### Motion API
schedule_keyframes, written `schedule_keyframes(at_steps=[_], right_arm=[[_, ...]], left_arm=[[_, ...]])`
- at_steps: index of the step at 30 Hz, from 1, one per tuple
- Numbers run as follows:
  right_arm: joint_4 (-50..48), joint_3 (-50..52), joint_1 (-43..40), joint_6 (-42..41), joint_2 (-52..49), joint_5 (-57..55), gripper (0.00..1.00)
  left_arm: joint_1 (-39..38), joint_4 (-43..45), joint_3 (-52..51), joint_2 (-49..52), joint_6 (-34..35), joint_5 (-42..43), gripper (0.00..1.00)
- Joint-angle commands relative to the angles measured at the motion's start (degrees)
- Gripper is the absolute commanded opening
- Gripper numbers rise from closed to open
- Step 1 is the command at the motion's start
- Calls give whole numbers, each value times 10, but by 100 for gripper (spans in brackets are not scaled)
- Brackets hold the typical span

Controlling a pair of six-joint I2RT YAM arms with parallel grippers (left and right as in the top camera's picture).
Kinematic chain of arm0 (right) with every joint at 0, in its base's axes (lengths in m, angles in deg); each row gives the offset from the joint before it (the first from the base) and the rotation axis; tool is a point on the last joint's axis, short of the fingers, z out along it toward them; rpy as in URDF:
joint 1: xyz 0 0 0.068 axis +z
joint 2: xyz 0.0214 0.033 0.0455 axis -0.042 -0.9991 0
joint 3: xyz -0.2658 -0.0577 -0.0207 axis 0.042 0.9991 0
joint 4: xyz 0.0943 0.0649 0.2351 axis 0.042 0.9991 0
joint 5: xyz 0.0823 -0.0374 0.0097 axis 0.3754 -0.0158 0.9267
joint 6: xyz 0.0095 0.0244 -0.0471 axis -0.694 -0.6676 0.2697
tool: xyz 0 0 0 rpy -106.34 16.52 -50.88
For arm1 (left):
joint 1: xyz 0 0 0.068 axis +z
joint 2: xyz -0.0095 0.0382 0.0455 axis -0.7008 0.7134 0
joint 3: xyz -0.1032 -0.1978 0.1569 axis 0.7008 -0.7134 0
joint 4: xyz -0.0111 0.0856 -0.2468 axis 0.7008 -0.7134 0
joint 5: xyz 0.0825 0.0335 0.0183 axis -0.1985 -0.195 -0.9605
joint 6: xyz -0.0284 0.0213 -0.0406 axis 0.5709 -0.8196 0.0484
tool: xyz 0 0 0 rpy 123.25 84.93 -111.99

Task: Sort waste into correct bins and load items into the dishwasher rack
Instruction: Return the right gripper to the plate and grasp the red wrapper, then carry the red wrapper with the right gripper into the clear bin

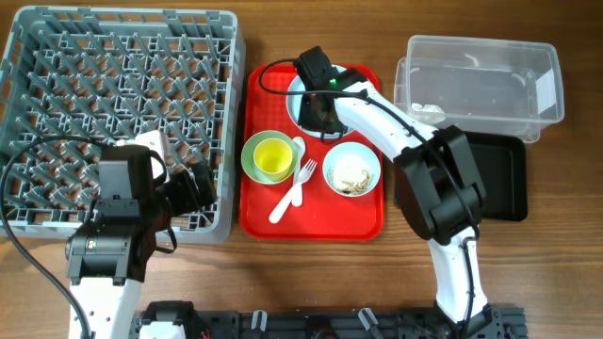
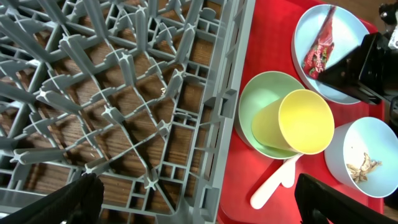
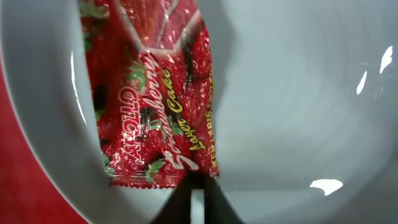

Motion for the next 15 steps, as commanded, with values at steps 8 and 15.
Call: schedule_keyframes(at_steps=[8, 15], right_arm=[[9, -7, -47, 37, 108, -40, 4], [-4, -7, -63, 84, 156, -8, 20]], left_arm=[[4, -1, 11, -3, 2, 7, 100], [4, -1, 11, -3, 2, 7, 100]])
